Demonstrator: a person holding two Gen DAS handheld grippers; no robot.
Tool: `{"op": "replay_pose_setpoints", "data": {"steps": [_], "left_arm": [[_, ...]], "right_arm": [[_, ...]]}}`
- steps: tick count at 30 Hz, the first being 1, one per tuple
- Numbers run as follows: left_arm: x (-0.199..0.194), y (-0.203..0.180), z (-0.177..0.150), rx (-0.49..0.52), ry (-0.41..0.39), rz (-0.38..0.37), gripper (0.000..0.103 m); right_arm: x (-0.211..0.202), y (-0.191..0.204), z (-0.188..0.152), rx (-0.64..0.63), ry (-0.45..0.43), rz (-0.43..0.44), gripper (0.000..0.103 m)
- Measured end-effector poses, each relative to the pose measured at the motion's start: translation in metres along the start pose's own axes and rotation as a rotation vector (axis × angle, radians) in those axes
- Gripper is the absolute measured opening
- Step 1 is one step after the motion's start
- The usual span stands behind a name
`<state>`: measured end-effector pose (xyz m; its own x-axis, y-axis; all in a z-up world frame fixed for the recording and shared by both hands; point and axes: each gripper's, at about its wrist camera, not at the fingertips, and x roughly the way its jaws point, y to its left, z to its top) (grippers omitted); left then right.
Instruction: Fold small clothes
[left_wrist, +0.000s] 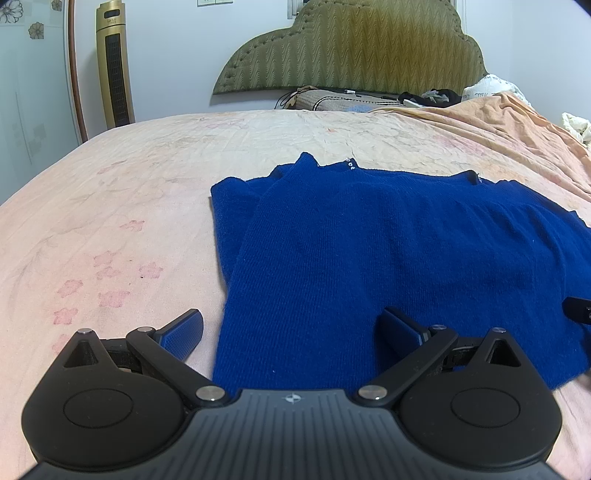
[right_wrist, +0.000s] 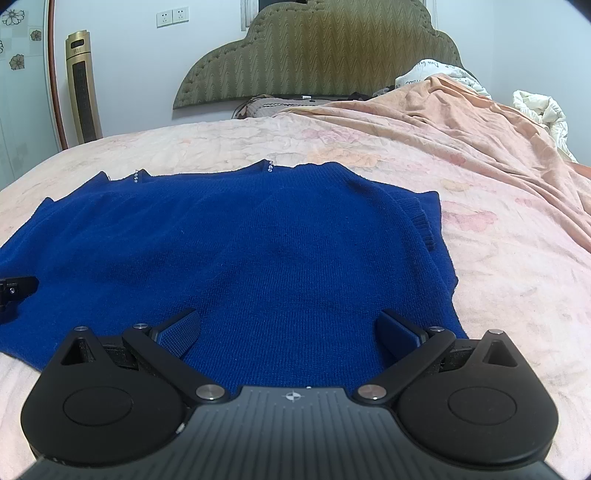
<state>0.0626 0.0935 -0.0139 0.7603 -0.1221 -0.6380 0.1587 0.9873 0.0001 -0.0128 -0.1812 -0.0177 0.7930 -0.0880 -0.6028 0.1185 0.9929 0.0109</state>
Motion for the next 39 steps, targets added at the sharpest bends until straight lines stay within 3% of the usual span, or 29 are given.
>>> {"op": "replay_pose_setpoints", "data": {"steps": [31, 34, 39], "left_arm": [[0.0, 0.0, 0.0, 0.0, 0.001, -0.001, 0.103], [-0.003, 0.001, 0.003, 0.038, 0.009, 0.002, 0.103], [-0.037, 0.006, 0.011, 0.08, -0.075, -0.008, 0.103]], "right_arm": [[0.001, -0.002, 0.0, -0.004, 0.004, 0.003, 0.103], [0.001, -0.002, 0.0, -0.006, 0.005, 0.003, 0.103], [0.001, -0.001, 0.0, -0.009, 0.008, 0.001, 0.103]]}}
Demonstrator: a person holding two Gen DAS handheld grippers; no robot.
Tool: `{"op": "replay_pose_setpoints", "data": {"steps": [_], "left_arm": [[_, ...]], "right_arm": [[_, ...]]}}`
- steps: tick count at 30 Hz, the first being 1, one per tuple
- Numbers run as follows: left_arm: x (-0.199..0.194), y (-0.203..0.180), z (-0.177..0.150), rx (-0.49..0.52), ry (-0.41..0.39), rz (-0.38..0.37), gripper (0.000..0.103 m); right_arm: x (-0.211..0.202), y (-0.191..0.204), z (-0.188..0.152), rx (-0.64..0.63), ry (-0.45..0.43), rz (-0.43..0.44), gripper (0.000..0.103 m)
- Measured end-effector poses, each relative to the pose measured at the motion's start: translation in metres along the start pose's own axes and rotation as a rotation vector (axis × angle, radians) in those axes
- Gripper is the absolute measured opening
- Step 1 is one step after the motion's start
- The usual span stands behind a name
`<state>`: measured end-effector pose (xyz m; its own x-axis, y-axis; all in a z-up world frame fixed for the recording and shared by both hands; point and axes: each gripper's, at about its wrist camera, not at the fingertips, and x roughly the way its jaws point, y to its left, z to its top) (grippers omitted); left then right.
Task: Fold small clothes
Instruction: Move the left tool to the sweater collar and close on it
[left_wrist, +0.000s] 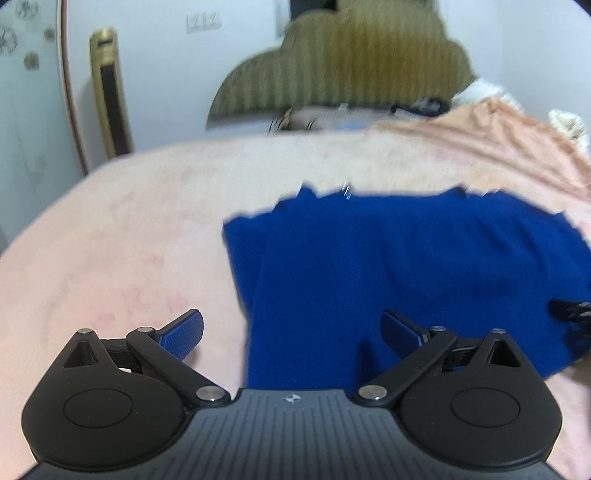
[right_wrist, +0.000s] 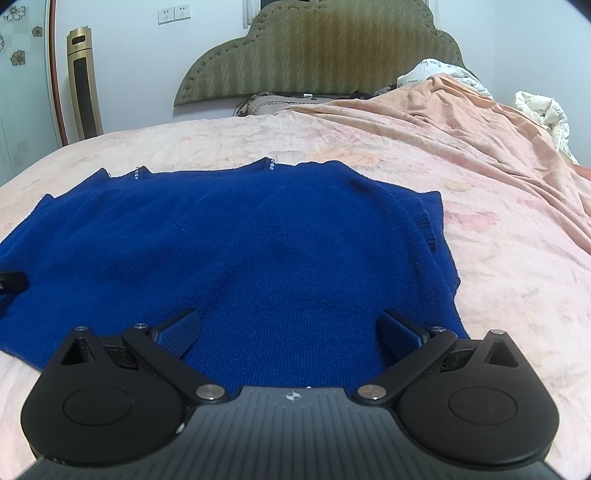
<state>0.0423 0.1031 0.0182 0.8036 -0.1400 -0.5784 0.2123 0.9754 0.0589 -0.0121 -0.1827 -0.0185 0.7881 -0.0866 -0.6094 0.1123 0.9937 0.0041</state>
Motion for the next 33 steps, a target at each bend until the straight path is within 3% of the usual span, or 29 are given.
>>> {"op": "replay_pose_setpoints", "data": {"steps": [4, 6, 8, 13, 16, 22, 25, 28, 30, 32, 33], "left_arm": [[0.004, 0.007, 0.017, 0.113, 0.002, 0.022, 0.103], [0.014, 0.019, 0.026, 0.12, 0.007, 0.071, 0.103], [0.029, 0.036, 0.037, 0.091, 0.044, 0.065, 0.103], [0.08, 0.076, 0.061, -0.038, 0.219, -0.049, 0.103], [0.096, 0.086, 0.071, -0.079, 0.273, -0.133, 0.103], [0.133, 0.082, 0.08, -0.139, 0.366, -0.333, 0.103], [0.147, 0.074, 0.087, -0.143, 0.336, -0.349, 0.103], [0.164, 0.07, 0.098, -0.22, 0.325, -0.398, 0.103], [0.175, 0.067, 0.104, -0.238, 0.321, -0.411, 0.103], [0.183, 0.06, 0.111, -0.218, 0.324, -0.39, 0.102], [0.185, 0.054, 0.114, -0.2, 0.324, -0.37, 0.094]], "right_arm": [[-0.005, 0.001, 0.0, 0.005, -0.007, -0.014, 0.103], [-0.018, 0.004, 0.002, 0.036, -0.029, -0.016, 0.103], [-0.036, 0.016, 0.003, 0.022, -0.085, 0.032, 0.103], [-0.052, 0.092, -0.002, -0.257, -0.118, 0.116, 0.103], [-0.053, 0.139, -0.012, -0.417, -0.126, 0.158, 0.102], [-0.048, 0.21, -0.042, -0.739, -0.148, 0.132, 0.101], [-0.04, 0.236, -0.048, -0.833, -0.213, 0.073, 0.101], [-0.023, 0.253, -0.043, -0.867, -0.249, 0.028, 0.101], [-0.01, 0.263, -0.036, -0.856, -0.259, 0.011, 0.099], [-0.001, 0.269, -0.029, -0.85, -0.248, 0.025, 0.087], [0.004, 0.273, -0.026, -0.855, -0.237, 0.041, 0.07]]}}
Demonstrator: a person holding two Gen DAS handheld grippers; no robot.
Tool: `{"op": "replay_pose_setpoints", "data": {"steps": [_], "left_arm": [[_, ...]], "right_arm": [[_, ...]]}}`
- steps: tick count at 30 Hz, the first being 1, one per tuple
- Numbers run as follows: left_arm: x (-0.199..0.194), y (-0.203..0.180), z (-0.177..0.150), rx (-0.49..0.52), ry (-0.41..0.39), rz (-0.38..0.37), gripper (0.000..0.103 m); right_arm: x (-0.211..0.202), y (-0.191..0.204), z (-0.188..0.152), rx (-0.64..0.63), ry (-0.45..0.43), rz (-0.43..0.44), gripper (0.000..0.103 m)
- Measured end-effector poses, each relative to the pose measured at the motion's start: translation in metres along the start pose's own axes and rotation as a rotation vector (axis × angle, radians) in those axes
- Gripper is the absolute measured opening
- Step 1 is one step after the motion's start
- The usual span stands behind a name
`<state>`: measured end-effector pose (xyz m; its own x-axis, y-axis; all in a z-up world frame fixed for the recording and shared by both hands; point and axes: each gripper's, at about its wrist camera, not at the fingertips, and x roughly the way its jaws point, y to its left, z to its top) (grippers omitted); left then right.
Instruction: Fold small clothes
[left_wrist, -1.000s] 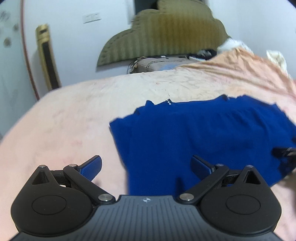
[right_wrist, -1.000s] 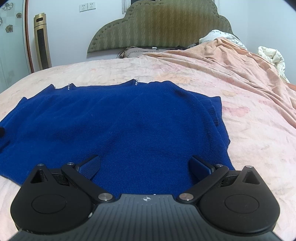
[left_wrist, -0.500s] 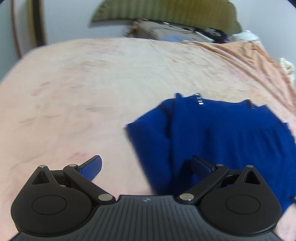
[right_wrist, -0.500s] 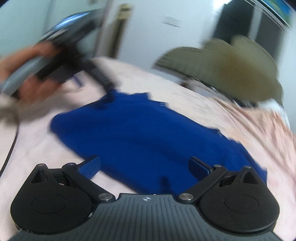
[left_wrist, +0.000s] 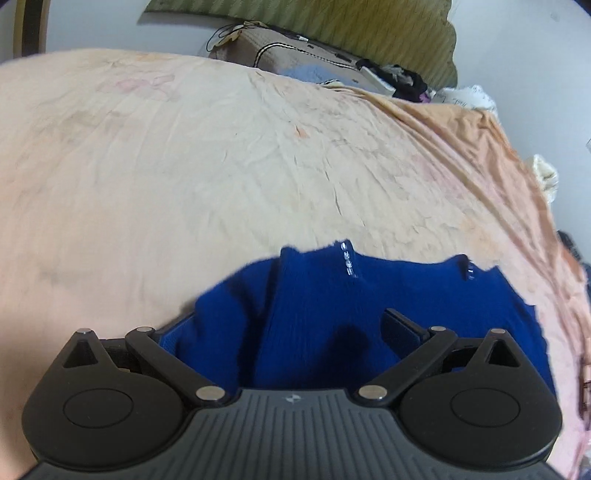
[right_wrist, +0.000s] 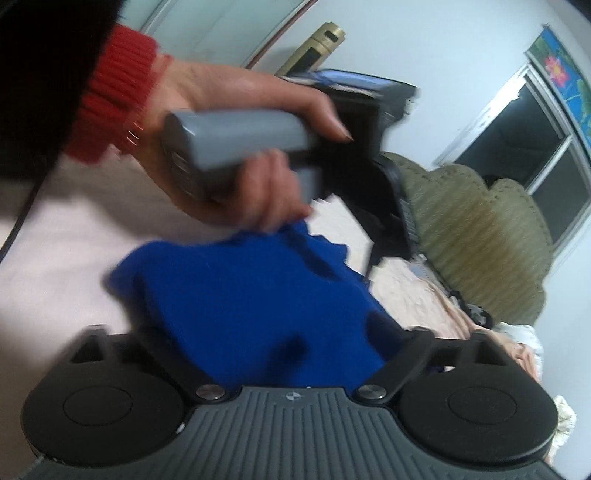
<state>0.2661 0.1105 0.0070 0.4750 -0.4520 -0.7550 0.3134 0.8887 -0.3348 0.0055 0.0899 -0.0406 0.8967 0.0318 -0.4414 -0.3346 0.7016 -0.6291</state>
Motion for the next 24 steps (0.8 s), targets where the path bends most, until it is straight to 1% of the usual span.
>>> {"op": "replay_pose_setpoints", "data": {"steps": [1, 2, 3, 4, 5, 6, 7, 11, 14, 16, 19, 21, 24], "left_arm": [[0.003, -0.007, 0.002, 0.029, -0.004, 0.047, 0.07], [0.003, -0.015, 0.003, 0.058, -0.006, 0.097, 0.055], [0.005, -0.02, 0.005, 0.075, 0.0, 0.135, 0.033], [0.007, -0.021, 0.007, 0.063, 0.015, 0.126, 0.015], [0.007, -0.019, 0.008, 0.036, 0.026, 0.1, 0.013], [0.005, -0.019, 0.008, 0.013, 0.022, 0.106, 0.013], [0.003, -0.021, 0.008, 0.017, 0.015, 0.127, 0.013], [-0.011, -0.037, 0.01, 0.03, -0.016, 0.206, 0.012], [-0.027, -0.061, 0.018, 0.049, -0.044, 0.262, 0.012], [-0.037, -0.084, 0.026, 0.065, -0.061, 0.282, 0.012], [-0.043, -0.123, 0.039, 0.084, -0.074, 0.28, 0.012], [-0.041, -0.152, 0.043, 0.108, -0.079, 0.268, 0.012], [-0.028, -0.2, 0.043, 0.175, -0.079, 0.27, 0.012]], "right_arm": [[0.004, 0.001, 0.002, -0.008, 0.002, 0.021, 0.048], [0.007, 0.004, 0.003, -0.021, 0.001, 0.043, 0.031], [0.009, 0.007, 0.003, -0.035, 0.002, 0.044, 0.025], [0.009, 0.011, 0.003, -0.052, 0.0, 0.039, 0.022], [0.01, 0.013, 0.003, -0.06, -0.01, 0.04, 0.018], [0.008, 0.013, 0.003, -0.055, -0.015, 0.045, 0.011], [0.007, 0.012, 0.003, -0.042, -0.021, 0.048, 0.007], [-0.006, -0.011, 0.001, 0.05, -0.062, 0.057, 0.005], [-0.021, -0.037, -0.009, 0.157, -0.087, 0.059, 0.004], [-0.032, -0.058, -0.022, 0.238, -0.095, 0.049, 0.004], [-0.046, -0.093, -0.044, 0.379, -0.1, 0.026, 0.004], [-0.055, -0.118, -0.063, 0.491, -0.101, 0.004, 0.004], [-0.069, -0.158, -0.098, 0.659, -0.097, -0.022, 0.004]]}}
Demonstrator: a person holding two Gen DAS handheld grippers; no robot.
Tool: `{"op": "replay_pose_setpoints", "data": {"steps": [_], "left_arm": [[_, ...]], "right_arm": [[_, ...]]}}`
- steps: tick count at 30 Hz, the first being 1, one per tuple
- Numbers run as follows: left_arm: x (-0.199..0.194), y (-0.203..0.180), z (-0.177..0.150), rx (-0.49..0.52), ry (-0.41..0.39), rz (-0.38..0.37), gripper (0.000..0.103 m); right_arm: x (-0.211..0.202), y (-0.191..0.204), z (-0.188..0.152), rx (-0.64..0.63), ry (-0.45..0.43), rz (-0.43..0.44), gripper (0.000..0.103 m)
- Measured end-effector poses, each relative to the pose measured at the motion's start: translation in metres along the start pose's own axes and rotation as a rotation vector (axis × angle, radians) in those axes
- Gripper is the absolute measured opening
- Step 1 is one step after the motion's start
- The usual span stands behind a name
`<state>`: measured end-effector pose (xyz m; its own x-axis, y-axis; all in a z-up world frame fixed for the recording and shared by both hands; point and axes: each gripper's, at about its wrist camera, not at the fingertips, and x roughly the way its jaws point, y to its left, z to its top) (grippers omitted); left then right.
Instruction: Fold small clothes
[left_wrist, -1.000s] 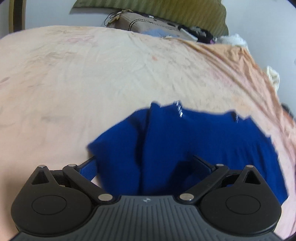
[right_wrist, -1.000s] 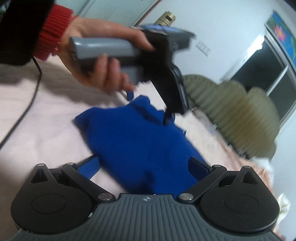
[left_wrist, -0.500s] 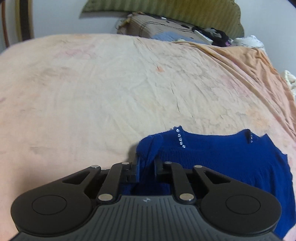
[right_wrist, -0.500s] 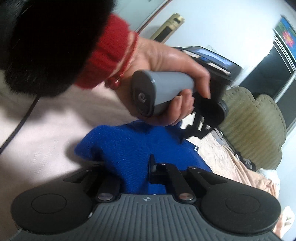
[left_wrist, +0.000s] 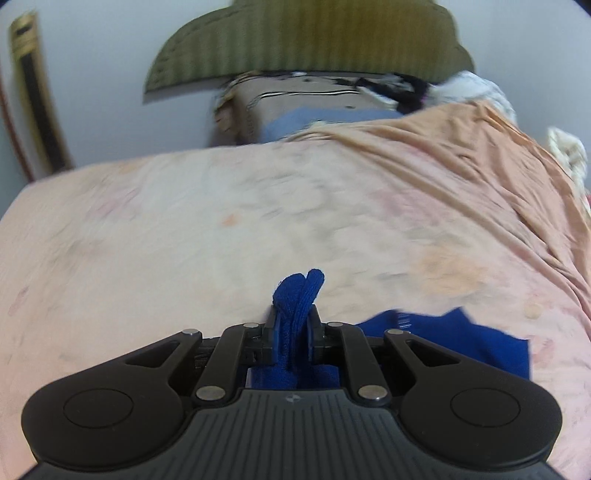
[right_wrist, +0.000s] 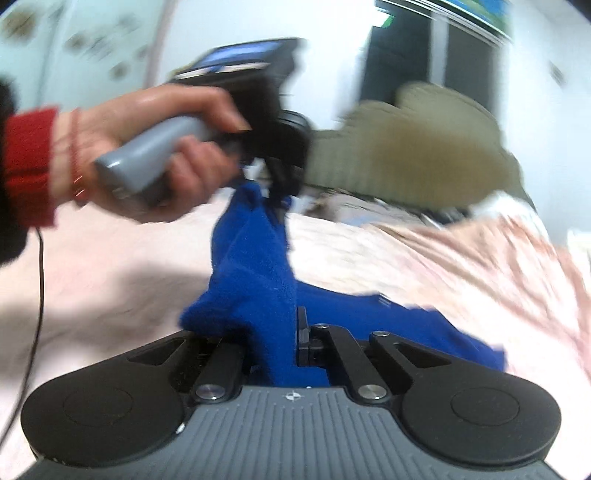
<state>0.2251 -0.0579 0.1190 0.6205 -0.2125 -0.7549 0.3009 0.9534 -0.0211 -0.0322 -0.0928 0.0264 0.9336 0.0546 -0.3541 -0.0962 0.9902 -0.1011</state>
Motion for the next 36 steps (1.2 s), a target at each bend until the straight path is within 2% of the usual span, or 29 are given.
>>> {"op": "replay_pose_setpoints", "data": {"steps": [5, 9, 12, 14, 17, 19, 20, 21, 22, 23, 24, 25, 27, 31, 36], "left_arm": [[0.031, -0.091, 0.001, 0.116, 0.034, -0.045, 0.012], [0.067, -0.151, -0.014, 0.227, 0.06, -0.024, 0.012], [0.089, -0.176, -0.024, 0.251, 0.088, -0.044, 0.012], [0.094, -0.187, -0.027, 0.268, 0.079, -0.06, 0.012], [0.096, -0.198, -0.029, 0.314, 0.073, -0.085, 0.016], [0.091, -0.198, -0.025, 0.313, 0.06, -0.102, 0.022], [0.087, -0.194, -0.022, 0.295, 0.048, -0.119, 0.025], [0.081, -0.188, -0.017, 0.269, 0.03, -0.146, 0.032], [0.074, -0.181, -0.012, 0.239, 0.01, -0.179, 0.051], [0.066, -0.174, -0.006, 0.21, -0.01, -0.2, 0.065], [0.057, -0.167, -0.002, 0.182, -0.041, -0.203, 0.088], [0.047, -0.159, 0.001, 0.161, -0.081, -0.191, 0.093], [0.028, -0.144, 0.002, 0.155, -0.128, -0.161, 0.093], [0.007, -0.11, -0.027, 0.194, -0.126, -0.093, 0.093], [-0.004, -0.077, -0.093, 0.26, -0.108, 0.008, 0.093]], "right_arm": [[-0.011, -0.082, -0.031, 0.269, 0.021, -0.052, 0.004], [-0.008, -0.128, -0.059, 0.461, 0.063, -0.063, 0.004], [-0.003, -0.15, -0.085, 0.591, 0.101, -0.05, 0.004], [0.0, -0.164, -0.097, 0.663, 0.118, -0.04, 0.004], [0.002, -0.173, -0.11, 0.719, 0.125, -0.04, 0.004], [0.015, -0.187, -0.11, 0.732, 0.142, -0.025, 0.007], [0.014, -0.189, -0.113, 0.742, 0.16, -0.015, 0.022], [0.012, -0.19, -0.116, 0.761, 0.168, -0.005, 0.022], [0.01, -0.192, -0.118, 0.779, 0.168, 0.008, 0.023], [0.005, -0.192, -0.116, 0.795, 0.167, 0.017, 0.029], [0.003, -0.194, -0.118, 0.82, 0.162, 0.025, 0.03], [0.002, -0.197, -0.116, 0.842, 0.157, 0.033, 0.03], [0.003, -0.202, -0.118, 0.884, 0.148, 0.048, 0.032], [0.002, -0.214, -0.121, 0.979, 0.114, 0.085, 0.047], [0.001, -0.223, -0.128, 1.068, 0.098, 0.093, 0.045]]}}
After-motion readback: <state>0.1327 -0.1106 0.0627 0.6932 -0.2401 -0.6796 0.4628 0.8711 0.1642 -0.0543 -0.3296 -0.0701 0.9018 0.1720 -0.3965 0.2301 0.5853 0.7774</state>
